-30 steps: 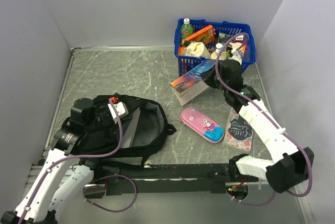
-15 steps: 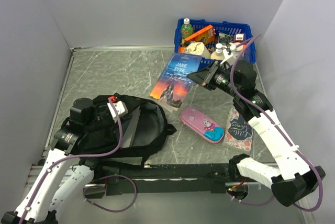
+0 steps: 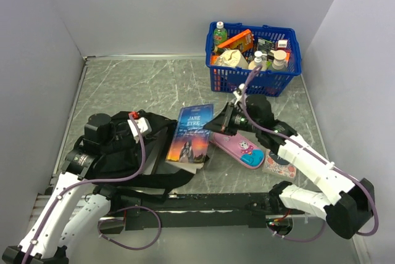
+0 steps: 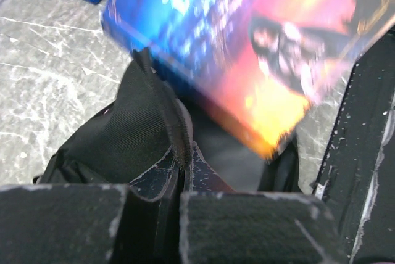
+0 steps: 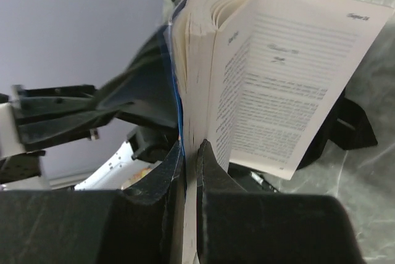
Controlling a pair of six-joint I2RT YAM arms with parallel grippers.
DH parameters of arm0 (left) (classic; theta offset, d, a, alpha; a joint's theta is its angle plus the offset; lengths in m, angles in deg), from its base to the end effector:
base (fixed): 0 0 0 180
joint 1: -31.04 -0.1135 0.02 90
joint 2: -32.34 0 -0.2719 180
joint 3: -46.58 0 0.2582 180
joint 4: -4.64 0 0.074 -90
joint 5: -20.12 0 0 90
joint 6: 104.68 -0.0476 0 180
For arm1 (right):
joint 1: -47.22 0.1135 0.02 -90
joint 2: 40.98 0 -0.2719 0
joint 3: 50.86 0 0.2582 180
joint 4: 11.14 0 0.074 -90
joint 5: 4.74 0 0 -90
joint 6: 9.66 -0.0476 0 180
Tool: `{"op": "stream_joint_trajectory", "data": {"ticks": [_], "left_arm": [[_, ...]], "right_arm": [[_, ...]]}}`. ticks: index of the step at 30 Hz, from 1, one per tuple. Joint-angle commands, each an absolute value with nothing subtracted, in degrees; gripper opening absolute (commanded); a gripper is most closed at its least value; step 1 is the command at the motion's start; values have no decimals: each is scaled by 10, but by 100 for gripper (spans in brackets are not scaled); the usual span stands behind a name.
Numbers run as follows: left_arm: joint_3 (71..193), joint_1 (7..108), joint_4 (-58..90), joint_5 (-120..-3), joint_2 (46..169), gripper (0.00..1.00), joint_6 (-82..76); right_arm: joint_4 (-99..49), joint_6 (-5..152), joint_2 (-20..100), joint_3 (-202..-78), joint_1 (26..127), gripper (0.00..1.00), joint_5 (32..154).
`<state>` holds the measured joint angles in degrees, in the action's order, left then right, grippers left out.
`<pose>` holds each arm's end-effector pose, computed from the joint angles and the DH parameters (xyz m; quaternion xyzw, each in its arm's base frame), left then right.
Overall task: Pack the student bag
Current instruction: Place the book in the student bag.
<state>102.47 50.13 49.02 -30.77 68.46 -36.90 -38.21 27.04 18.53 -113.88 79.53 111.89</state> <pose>0.1265 -0.0755 0.3149 0.4489 0.6783 -0.2677 0.5165 0.1970 0.1498 0.3170 0.0242 0.8234 0.5036 0.2602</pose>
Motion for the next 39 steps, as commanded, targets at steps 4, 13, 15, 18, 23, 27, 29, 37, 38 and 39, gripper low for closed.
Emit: {"op": "stream_joint_trajectory", "data": {"ticks": [4,13,15,18,23,27,29,37,38,39], "left_arm": [[1071,496,472,-275,692,1,-361],[1081,493,477,-269,693,1,-364],[1081,493,477,-266,695,1,-366],[1079,493,473,-264,698,1,-362],[1077,493,468,-259,700,1,-362],[1075,493,469,-258,699,1,-360],[1076,493,473,-259,696,1,-364],[1074,493,467,-259,698,1,-360],[1074,493,467,-258,698,1,-359],[1073,493,465,-260,699,1,-356]], "right_arm": [[-199,179,235,-1134,838,0,1161],[-124,124,344,-1143,875,0,1187],[-110,110,363,-1140,888,0,1181],[-78,90,378,-1138,911,0,1154],[-62,79,409,-1156,945,0,1169],[-70,79,411,-1136,954,0,1173],[-94,102,387,-1116,949,0,1157],[-173,158,318,-1064,916,0,1174],[-171,164,315,-1060,915,0,1178],[-166,164,318,-1047,917,0,1184]]}}
